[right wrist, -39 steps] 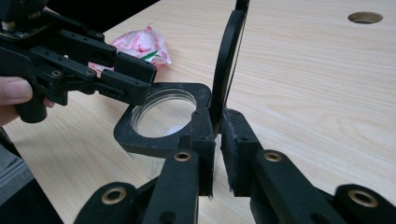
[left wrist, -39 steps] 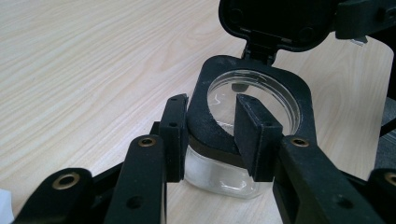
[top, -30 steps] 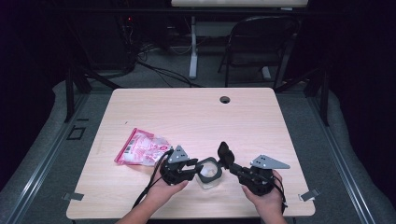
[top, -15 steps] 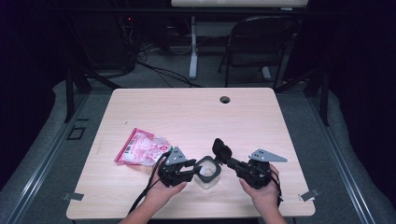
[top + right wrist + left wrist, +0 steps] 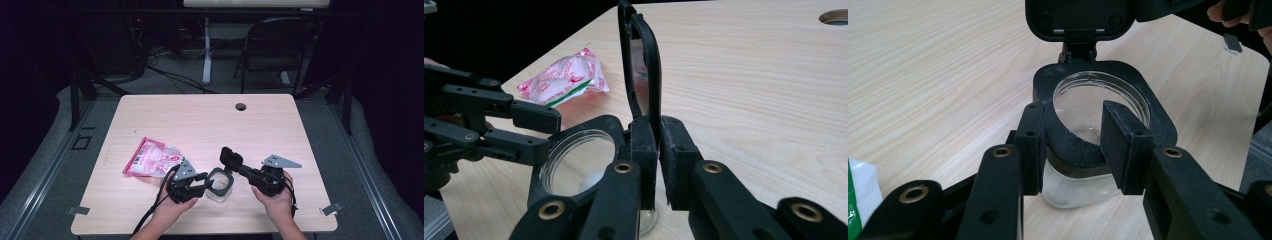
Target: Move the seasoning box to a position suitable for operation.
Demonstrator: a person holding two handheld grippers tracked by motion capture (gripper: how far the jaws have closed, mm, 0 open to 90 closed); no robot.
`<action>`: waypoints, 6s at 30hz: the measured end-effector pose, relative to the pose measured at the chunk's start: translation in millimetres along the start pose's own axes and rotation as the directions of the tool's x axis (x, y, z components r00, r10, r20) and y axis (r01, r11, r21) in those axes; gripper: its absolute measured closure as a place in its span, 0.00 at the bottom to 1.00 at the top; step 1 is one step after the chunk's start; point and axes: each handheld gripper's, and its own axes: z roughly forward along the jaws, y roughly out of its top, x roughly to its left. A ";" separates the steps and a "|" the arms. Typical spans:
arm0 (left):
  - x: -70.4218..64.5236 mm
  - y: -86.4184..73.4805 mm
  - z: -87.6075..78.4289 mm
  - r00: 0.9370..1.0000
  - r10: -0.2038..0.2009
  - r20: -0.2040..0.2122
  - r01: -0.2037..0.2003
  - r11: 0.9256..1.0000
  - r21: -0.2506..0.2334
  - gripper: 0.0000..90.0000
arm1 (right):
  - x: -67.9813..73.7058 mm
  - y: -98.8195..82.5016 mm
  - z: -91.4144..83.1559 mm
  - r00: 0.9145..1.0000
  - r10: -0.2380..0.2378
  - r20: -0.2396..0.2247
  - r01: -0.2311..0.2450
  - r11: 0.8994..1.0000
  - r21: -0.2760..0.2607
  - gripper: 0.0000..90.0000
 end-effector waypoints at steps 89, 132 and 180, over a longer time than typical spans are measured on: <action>91.8 -40.5 -85.5 0.978 -0.072 -0.194 0.073 0.997 0.000 0.35 | -27.0 -9.8 -7.2 0.995 -0.003 0.099 0.006 1.000 -0.025 0.62; 99.2 -68.8 -49.1 0.936 0.112 -0.334 -0.070 0.989 0.133 0.34 | -30.1 -14.0 -7.2 0.995 0.023 0.096 -0.022 1.000 -0.011 0.61; 128.9 -54.3 -23.5 0.926 -0.055 -0.374 0.088 0.994 0.070 0.84 | -37.8 -32.6 -45.7 0.979 0.094 0.179 -0.083 0.994 -0.066 0.61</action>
